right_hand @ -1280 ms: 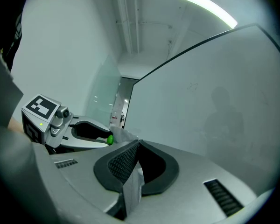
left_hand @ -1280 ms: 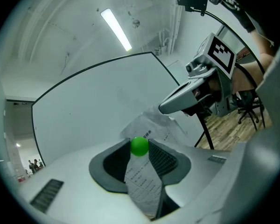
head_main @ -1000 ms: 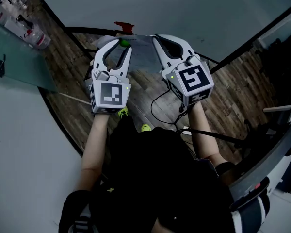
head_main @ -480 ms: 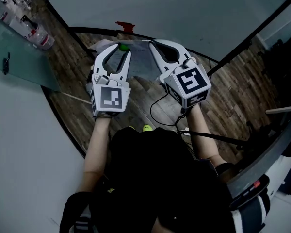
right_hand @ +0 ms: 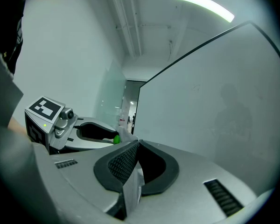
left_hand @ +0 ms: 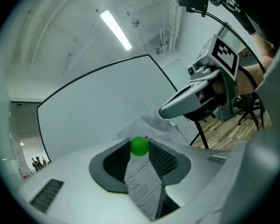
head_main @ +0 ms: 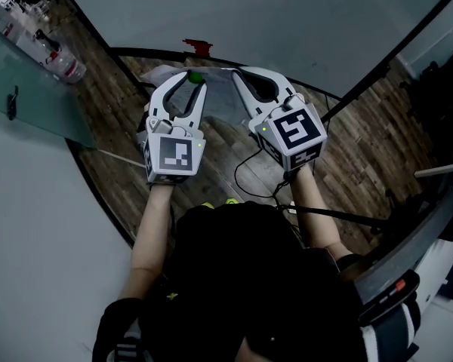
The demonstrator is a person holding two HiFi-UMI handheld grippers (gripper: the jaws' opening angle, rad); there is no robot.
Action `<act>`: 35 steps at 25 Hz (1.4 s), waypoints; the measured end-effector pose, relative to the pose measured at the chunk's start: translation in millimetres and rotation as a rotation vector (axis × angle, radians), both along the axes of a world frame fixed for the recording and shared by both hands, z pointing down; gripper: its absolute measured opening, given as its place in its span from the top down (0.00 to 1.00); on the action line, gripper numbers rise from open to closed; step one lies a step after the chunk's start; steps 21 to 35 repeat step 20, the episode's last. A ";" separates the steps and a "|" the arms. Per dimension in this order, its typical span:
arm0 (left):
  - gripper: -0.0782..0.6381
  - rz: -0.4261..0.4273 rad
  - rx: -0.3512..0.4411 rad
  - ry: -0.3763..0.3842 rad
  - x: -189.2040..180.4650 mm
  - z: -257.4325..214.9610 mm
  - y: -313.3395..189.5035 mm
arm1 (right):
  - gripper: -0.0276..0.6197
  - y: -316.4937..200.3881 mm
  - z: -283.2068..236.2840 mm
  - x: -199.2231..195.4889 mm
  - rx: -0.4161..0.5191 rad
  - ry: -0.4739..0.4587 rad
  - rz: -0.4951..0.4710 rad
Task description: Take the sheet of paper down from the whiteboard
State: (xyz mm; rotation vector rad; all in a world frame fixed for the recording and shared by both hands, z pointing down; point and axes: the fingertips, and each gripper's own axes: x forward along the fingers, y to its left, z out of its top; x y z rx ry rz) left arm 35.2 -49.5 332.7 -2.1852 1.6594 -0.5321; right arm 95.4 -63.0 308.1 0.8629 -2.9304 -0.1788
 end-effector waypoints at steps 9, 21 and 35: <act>0.72 0.006 0.003 0.002 0.0 -2.9 1.7 | 0.94 0.7 -4.7 0.1 0.012 -0.003 0.006; 0.72 0.001 0.009 -0.002 -1.8 -0.7 1.9 | 0.94 1.5 -0.8 -0.5 0.011 0.000 0.002; 0.72 0.001 0.009 -0.002 -1.8 -0.7 1.9 | 0.94 1.5 -0.8 -0.5 0.011 0.000 0.002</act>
